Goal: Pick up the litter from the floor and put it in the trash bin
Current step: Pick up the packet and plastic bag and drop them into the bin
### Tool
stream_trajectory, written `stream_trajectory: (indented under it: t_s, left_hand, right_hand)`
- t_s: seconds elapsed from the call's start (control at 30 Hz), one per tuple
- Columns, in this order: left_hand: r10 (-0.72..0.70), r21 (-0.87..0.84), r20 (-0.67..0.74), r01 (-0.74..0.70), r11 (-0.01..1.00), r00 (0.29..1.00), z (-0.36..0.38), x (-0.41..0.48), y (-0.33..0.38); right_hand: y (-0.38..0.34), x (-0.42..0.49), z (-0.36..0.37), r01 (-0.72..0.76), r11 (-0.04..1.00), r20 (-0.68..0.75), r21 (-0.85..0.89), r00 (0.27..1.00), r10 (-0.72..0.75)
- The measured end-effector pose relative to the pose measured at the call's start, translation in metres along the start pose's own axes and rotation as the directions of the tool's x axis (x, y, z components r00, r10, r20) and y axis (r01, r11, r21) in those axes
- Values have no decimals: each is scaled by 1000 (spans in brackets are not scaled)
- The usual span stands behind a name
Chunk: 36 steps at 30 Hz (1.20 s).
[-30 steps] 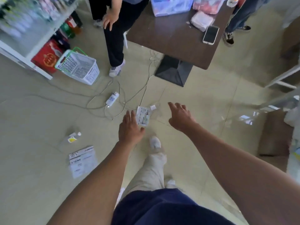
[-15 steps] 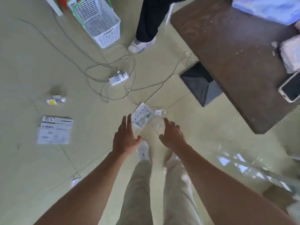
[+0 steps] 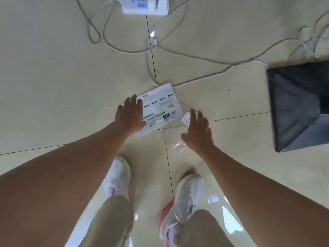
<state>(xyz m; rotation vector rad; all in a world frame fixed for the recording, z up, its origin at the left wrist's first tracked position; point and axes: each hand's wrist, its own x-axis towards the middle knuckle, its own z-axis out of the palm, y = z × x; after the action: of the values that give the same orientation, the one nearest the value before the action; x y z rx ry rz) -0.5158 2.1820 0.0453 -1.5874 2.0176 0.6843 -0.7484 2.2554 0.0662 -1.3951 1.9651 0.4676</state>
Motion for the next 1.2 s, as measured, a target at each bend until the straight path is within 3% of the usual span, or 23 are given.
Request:
stream_trajectory:
  t_s: [0.1, 0.3, 0.53, 0.67, 0.8, 1.03, 1.2]
  left_hand:
    - [-32, 5, -16, 32, 999, 999, 42, 37, 2]
    - [-137, -88, -265, 117, 989, 955, 67, 52, 7]
    - [-291, -230, -164, 250, 940, 943, 55, 52, 11]
    - [-375, -411, -83, 311, 857, 923, 46, 37, 0]
    - [-388, -644, 2, 298, 704, 922, 29, 0, -16]
    - [-551, -755, -75, 313, 576, 831, -39, -91, -17]
    - [-639, -879, 6, 309, 364, 769, -141, -191, -8]
  right_hand:
    - [16, 55, 24, -16, 998, -36, -63, 999, 14]
    - [42, 92, 34, -15, 998, -168, -63, 986, 4]
    - [45, 87, 20, 36, 995, -104, 90, 994, -26]
    - [34, 77, 1, -2, 986, -87, 166, 996, 17]
    - [20, 56, -31, -29, 953, -77, 302, 995, 55]
    - [-22, -22, -117, -52, 911, 63, 409, 998, 28]
    - [-76, -124, -213, 49, 914, 60, 403, 995, -80]
